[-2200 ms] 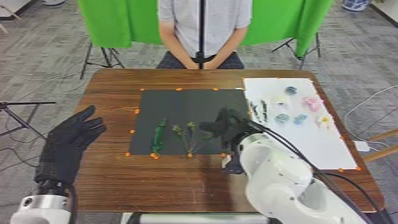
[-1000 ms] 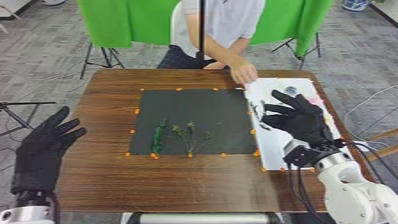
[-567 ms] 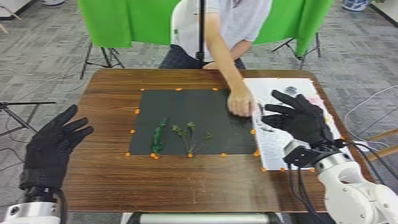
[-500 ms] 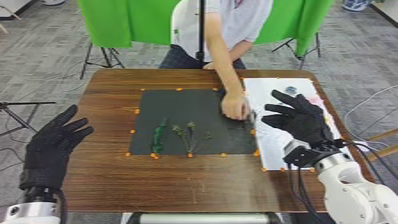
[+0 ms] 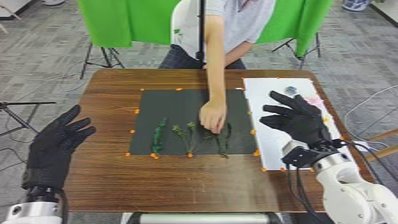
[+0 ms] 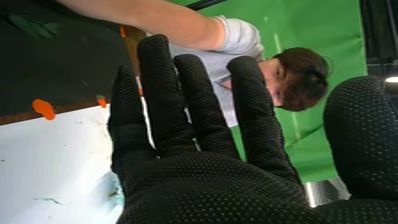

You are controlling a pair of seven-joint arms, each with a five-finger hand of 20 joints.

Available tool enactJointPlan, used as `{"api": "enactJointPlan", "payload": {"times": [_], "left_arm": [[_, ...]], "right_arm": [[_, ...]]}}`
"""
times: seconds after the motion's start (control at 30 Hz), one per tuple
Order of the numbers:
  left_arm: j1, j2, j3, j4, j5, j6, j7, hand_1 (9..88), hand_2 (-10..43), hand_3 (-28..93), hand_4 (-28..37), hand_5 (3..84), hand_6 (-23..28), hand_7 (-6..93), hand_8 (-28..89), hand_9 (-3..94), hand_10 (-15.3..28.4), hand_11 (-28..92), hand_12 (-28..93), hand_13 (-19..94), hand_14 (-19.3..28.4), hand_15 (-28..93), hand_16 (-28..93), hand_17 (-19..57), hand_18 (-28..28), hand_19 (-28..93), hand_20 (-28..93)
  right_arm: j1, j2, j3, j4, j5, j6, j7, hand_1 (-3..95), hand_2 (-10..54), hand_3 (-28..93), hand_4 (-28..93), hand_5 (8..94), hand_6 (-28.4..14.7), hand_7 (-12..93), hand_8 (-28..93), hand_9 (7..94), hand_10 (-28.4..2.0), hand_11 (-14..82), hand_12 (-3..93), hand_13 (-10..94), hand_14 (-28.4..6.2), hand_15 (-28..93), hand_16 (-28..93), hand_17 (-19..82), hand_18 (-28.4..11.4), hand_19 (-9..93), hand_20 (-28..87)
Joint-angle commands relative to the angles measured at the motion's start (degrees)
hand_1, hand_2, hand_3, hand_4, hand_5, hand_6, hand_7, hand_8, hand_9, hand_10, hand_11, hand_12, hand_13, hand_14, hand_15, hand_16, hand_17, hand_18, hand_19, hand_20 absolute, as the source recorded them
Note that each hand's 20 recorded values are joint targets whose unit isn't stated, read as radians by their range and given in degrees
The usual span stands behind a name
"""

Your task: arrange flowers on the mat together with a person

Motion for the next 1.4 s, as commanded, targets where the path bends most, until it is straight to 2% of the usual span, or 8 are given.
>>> {"api": "enactJointPlan", "payload": {"times": [0.03,0.7,0.83,0.93,1.03,1.07,1.27,1.4], "left_arm": [[0.53,0.46,0.36,0.35,-0.5,0.65,0.05,17.6,6.8,78,-28.3,37.3,7.6,13.0,-10,34.8,19.6,27,10,24,26.6,56,-11,-9.7,21.1,49,10],[0.34,0.86,1.05,0.31,-0.69,1.3,0.2,18.3,6.7,78,-28.3,37.8,8.2,13.9,-10,35.0,19.8,28,10,24,26.6,57,-11,-9.7,21.2,50,10],[0.6,0.87,1.13,0.19,-0.78,1.53,0.43,18.5,6.8,78,-28.3,37.8,8.3,13.9,-10,35.0,19.9,28,10,24,26.6,57,-11,-9.7,21.2,50,10],[0.6,0.73,1.17,0.11,-0.59,1.61,-0.03,18.6,6.8,78,-28.3,37.8,8.3,14.0,-10,35.0,19.8,28,10,24,26.6,57,-11,-9.7,21.2,50,10],[0.59,1.25,1.64,0.13,-0.75,1.84,-0.1,18.8,6.8,79,-28.3,37.9,8.4,14.0,-10,35.0,19.8,28,10,24,26.6,57,-11,-9.8,21.2,50,10],[0.76,2.05,1.93,0.12,-1.43,2.25,0.6,18.9,6.7,79,-28.3,37.9,8.4,14.0,-10,35.0,19.9,28,10,24,26.6,57,-11,-9.8,21.2,50,10],[0.24,2.87,2.76,0.22,-1.64,2.66,0.8,19.3,6.7,79,-28.3,38.0,8.5,14.2,-10,35.1,20.0,29,10,24,26.7,57,-12,-9.8,21.2,50,10],[0.23,2.67,2.84,0.18,-1.29,2.43,0.53,19.4,6.6,79,-28.3,38.0,8.5,14.2,-10,35.1,20.1,29,9,24,26.7,57,-12,-9.8,21.2,50,10]], "right_arm": [[-0.6,0.05,0.13,-0.28,-0.55,0.22,-0.44,17.7,11.2,73,-26,46.9,-1.7,12,-11,47.4,-20.6,14.9,14.4,39,-22.1,51,8,9,-25.7,52,13],[0.6,1.72,0.21,-1.54,-7.72,4.7,0.2,18.8,10.8,74,-25,47.8,-1.8,13,-11,48.7,-20.7,15.8,14.3,41,-21.5,54,8,11,-25.7,55,14],[1.66,1.84,0.74,-1.87,-13.55,4.79,3.56,21.7,9.2,75,-25,47.9,-1.8,13,-11,49.0,-20.4,16.2,14.2,43,-21.1,55,8,12,-25.4,56,14],[3.15,3.59,-0.86,-2.87,-23.62,8.9,9.09,25.7,6.8,75,-24,47.2,-1.3,14,-11,47.9,-19.6,16.7,14.3,45,-19.3,59,9,14,-24.7,59,14],[4.68,6.36,-3.88,-3.24,-40.37,11.93,15.69,28.5,5.4,76,-24,46.7,-0.9,15,-12,47.5,-19.0,17.4,14.4,47,-18.2,62,8,16,-24.0,61,13],[7.27,7.83,-6.71,-2.53,-45.28,13.12,18.92,28.8,4.9,76,-24,46.4,-0.9,15,-12,47.5,-19.0,17.5,14.4,47,-18.0,62,8,16,-23.9,62,13],[11.43,10.86,-12.13,-0.55,-61.57,12.23,29.27,30.2,2.1,76,-23,46.2,-0.7,16,-12,46.8,-18.7,17.8,14.4,50,-16.8,64,8,19,-23.1,64,12],[13.63,12.06,-14.94,1.05,-68.8,9.66,32.65,31.4,0.6,76,-23,46.5,-0.7,16,-12,47.0,-18.8,17.9,14.4,51,-16.4,65,8,20,-22.7,65,11]]}}
